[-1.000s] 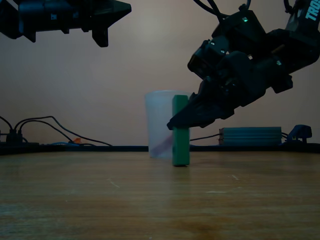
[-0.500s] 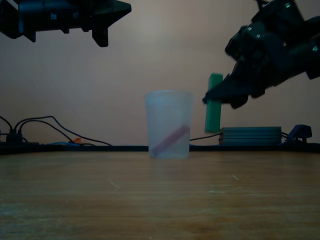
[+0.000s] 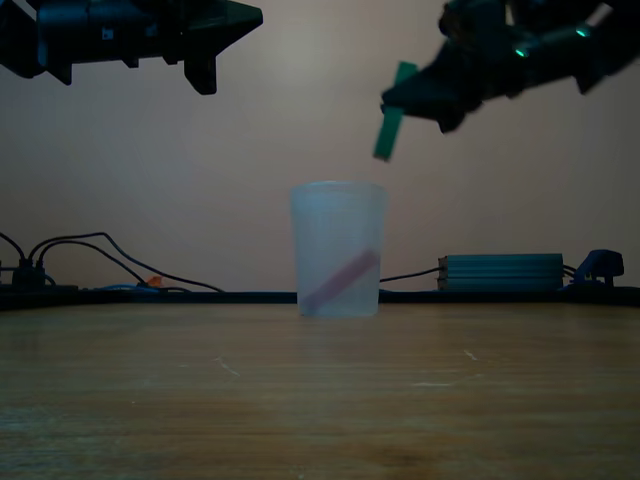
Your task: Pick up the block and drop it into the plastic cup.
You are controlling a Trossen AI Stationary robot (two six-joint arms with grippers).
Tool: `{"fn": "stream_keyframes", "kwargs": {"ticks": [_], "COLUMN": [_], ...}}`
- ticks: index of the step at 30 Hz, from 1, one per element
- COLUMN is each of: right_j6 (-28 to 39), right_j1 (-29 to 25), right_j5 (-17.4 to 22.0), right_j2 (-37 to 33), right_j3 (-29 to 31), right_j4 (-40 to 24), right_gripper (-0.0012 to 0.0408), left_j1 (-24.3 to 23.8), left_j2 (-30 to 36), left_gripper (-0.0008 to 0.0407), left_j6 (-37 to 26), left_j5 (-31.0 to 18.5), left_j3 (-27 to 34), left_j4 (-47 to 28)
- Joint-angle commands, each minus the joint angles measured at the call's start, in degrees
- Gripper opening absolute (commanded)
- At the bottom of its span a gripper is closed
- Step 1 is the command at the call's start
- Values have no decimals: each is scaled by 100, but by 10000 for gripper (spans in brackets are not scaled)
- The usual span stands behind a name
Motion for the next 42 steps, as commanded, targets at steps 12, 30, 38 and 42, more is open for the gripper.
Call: {"fn": "stream_keyframes", "kwargs": {"ticks": [12, 30, 38, 42], "right_j6": [181, 372, 610, 610], "right_j1": [-1429, -1556, -1556, -1552], "right_j5": [-1329, -1895, -1606, -1593], "right_j2": [1217, 1836, 1836, 1818], "right_j3": [1001, 1388, 1388, 1390], "right_j4": [-278, -278, -186, -107], "right_gripper": [0, 161, 308, 293], "left_j1": [2, 2, 2, 2], "left_j2": [2, 2, 2, 2], "left_gripper": [0, 0, 0, 0], "left_j6": [2, 2, 2, 2], "left_j5": [0, 0, 0, 0], "left_j3": [2, 2, 2, 2], "left_j4": [2, 2, 2, 0]}}
